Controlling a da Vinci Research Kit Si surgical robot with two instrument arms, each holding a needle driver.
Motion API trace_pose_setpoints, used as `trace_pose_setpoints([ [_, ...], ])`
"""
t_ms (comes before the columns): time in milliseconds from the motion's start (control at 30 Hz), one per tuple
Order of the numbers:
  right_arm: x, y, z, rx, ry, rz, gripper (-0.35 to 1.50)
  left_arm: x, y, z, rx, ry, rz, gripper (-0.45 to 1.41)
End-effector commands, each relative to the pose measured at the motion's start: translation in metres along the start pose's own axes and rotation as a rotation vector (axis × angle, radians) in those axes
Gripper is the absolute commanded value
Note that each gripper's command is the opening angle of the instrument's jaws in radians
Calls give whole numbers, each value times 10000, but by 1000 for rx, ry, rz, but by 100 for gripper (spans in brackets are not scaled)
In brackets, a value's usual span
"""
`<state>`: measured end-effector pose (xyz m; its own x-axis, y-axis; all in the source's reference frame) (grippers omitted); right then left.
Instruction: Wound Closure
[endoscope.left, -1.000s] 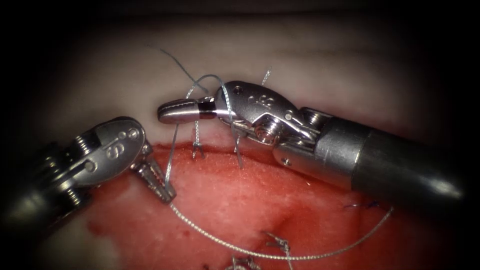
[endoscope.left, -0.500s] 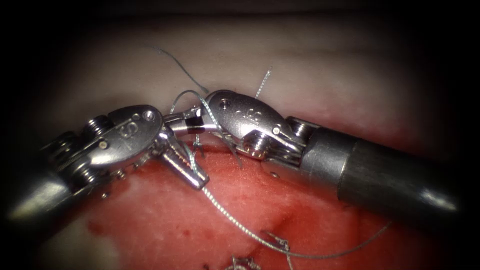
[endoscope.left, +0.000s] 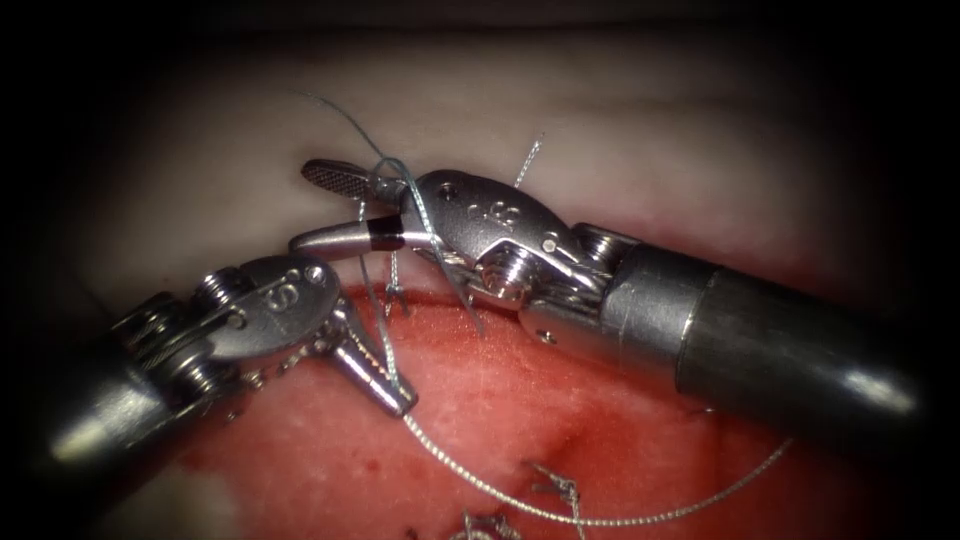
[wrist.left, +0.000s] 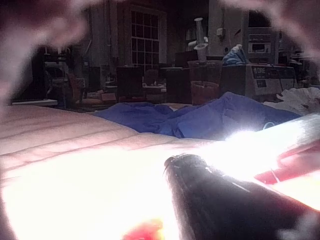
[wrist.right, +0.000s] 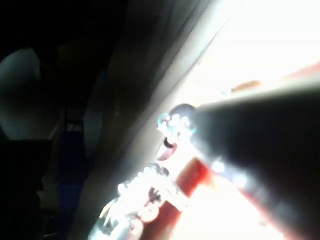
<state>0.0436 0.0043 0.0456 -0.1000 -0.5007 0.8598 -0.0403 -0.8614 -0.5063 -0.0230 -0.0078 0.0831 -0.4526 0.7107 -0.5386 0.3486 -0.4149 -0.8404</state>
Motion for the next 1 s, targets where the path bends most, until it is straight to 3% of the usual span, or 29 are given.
trace_pose_setpoints([
  [33,-15,-8,4,1,-7,-7,74,13,3,-7,10,-4,10,-45],
  [167,-13,-9,3,-59,-3,-9,73,12,11,-10,10,-2,-5,-45],
  [200,-11,-7,1,-60,0,-11,54,15,13,-13,11,2,-7,-45],
  [267,-9,-5,1,-64,14,-15,51,20,14,-16,11,8,-12,-45],
  [400,-2,8,7,-88,97,-37,21,45,19,-29,-13,103,-11,-45],
  [567,-2,19,13,-109,111,-109,32,61,22,-34,-37,188,1,-45],
  [633,-3,22,15,-116,111,-121,21,64,21,-32,-43,206,1,-45],
  [733,-3,24,15,-159,108,-149,17,64,17,-31,-45,210,0,-45],
  [867,-3,27,15,-332,97,-189,34,64,9,-37,-44,220,-6,-45],
  [900,-3,27,14,-377,94,-201,61,64,7,-40,-43,223,-10,-45],
  [1000,-3,29,12,-407,91,-214,66,64,4,-47,-40,226,-15,-45],
])
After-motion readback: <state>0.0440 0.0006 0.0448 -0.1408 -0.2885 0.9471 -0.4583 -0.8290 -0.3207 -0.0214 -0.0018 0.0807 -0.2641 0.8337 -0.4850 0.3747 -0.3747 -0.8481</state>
